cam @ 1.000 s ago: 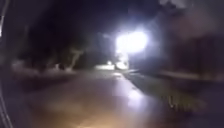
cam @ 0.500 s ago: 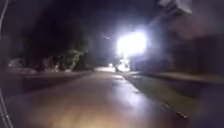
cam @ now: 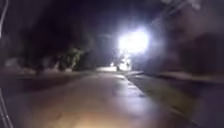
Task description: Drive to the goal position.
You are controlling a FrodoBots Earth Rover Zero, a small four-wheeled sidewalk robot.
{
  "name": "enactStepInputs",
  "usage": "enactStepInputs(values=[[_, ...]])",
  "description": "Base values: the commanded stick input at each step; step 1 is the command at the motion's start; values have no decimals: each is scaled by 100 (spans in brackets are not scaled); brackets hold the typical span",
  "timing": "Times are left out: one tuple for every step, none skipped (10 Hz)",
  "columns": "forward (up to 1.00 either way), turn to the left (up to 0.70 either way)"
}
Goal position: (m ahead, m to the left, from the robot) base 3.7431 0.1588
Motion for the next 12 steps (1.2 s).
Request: enactStepInputs(values=[[70, 0], [70, 0], [70, 0], [70, 0], [70, 0], [70, 0], [70, 0], [70, 0], [70, 0], [70, 0], [70, 0], [70, 0]])
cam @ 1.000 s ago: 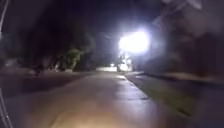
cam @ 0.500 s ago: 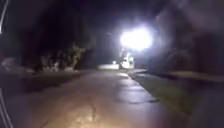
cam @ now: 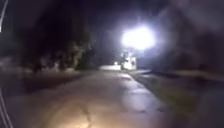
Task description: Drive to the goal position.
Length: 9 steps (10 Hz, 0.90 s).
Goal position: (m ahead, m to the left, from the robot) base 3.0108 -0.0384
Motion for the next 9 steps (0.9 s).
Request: enactStepInputs(values=[[70, 0], [70, 0], [70, 0], [70, 0], [70, 0], [70, 0], [70, 0], [70, 0], [70, 0]])
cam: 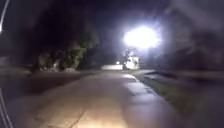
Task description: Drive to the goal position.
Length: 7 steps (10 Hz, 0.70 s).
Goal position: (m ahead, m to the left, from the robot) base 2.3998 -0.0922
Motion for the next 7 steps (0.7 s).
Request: enactStepInputs(values=[[70, 0], [70, 0], [70, 0], [70, 0], [70, 0], [70, 0], [70, 0]])
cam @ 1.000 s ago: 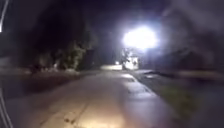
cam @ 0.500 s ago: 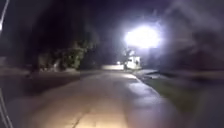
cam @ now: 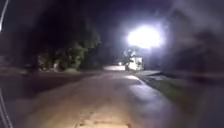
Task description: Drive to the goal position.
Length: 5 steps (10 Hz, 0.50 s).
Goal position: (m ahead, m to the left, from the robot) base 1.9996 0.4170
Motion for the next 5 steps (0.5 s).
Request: enactStepInputs(values=[[70, 0], [70, 0], [70, 0], [70, 0], [70, 0]])
